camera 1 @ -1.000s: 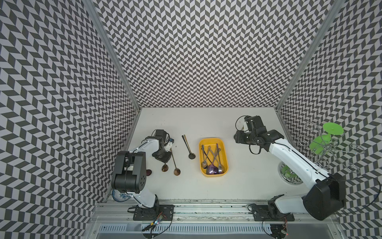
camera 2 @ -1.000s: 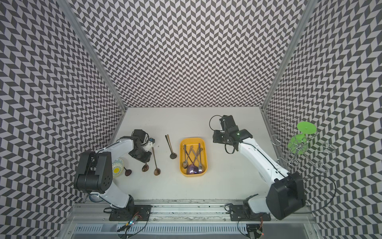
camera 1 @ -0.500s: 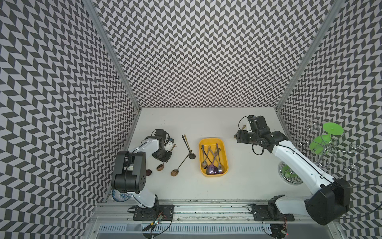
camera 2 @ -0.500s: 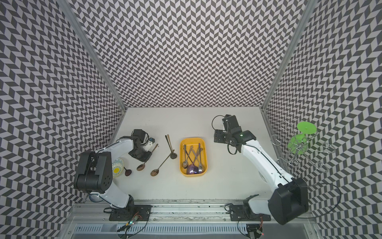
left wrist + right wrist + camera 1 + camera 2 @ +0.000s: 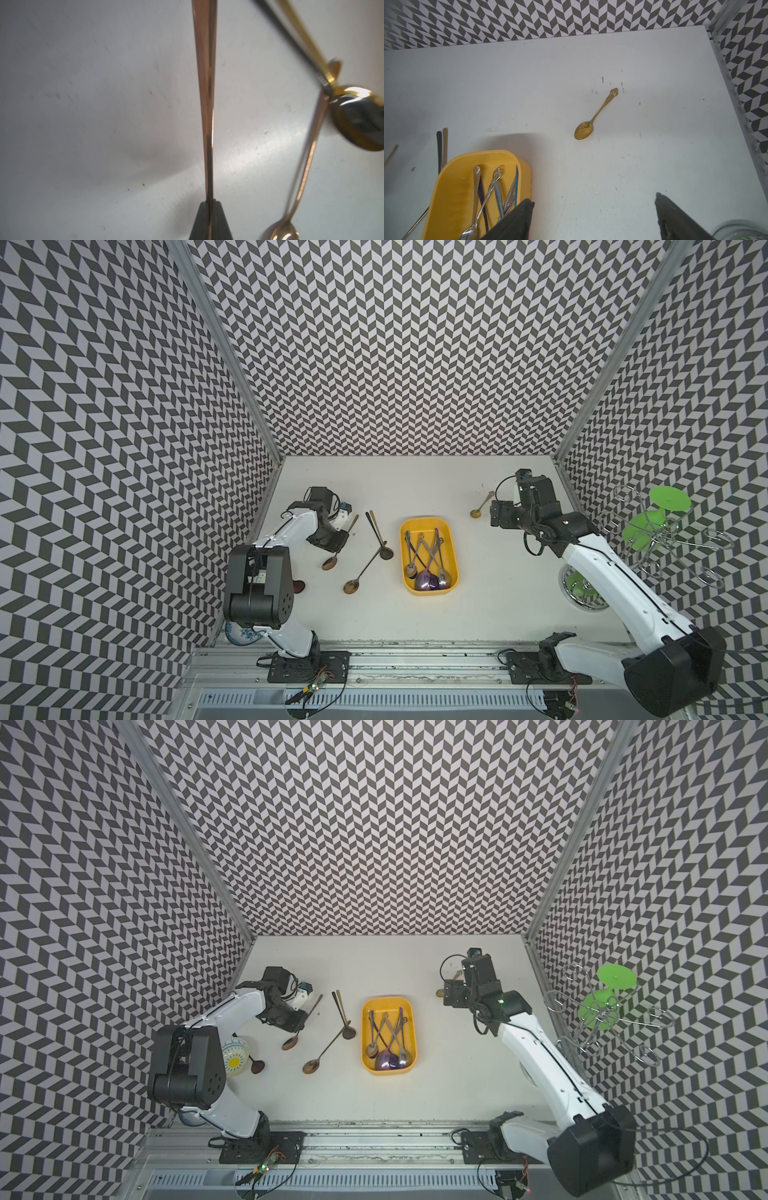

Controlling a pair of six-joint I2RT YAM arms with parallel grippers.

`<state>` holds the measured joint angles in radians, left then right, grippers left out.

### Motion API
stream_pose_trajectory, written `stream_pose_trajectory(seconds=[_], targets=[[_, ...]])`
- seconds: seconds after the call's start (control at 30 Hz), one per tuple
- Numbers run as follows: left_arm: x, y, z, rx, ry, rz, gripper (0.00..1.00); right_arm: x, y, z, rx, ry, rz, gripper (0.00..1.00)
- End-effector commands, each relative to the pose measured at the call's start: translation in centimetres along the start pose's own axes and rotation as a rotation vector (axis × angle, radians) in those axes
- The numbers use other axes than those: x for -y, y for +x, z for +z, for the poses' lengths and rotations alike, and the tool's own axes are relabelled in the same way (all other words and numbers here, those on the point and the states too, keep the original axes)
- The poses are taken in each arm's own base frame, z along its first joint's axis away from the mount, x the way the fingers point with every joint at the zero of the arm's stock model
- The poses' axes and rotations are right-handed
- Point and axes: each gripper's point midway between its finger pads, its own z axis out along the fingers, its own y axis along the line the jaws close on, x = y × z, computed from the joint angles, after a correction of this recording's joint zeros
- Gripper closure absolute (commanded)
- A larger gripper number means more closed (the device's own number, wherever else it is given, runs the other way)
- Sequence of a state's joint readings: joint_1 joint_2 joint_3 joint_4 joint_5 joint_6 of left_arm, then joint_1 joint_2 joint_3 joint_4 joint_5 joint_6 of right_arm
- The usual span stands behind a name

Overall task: Put the spoon into the storage box
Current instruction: Pick up the spoon from the center of the board.

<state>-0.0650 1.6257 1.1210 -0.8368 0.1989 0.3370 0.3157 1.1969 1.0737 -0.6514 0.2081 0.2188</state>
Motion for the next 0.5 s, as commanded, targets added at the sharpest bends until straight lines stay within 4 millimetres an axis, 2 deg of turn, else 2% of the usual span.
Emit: stream_pose_trajectory(seconds=[0.0, 0.17, 0.47], targets=[[3.1, -3.4, -3.8, 0.142, 0.159, -0.031, 1.00, 1.0, -1.4, -0.8, 0.117, 0.032, -0.016, 0.04], [6.5, -6.9, -7.1, 0.274, 0.365, -0.084, 1.00, 1.3, -0.7, -1.1, 0.168, 0.025, -0.015, 0.00], [12.3, -8.2, -8.0, 0.296, 0.650, -0.134, 1.00, 1.8, -0.6, -2.2, 0.243, 0.026, -0.014, 0.00]])
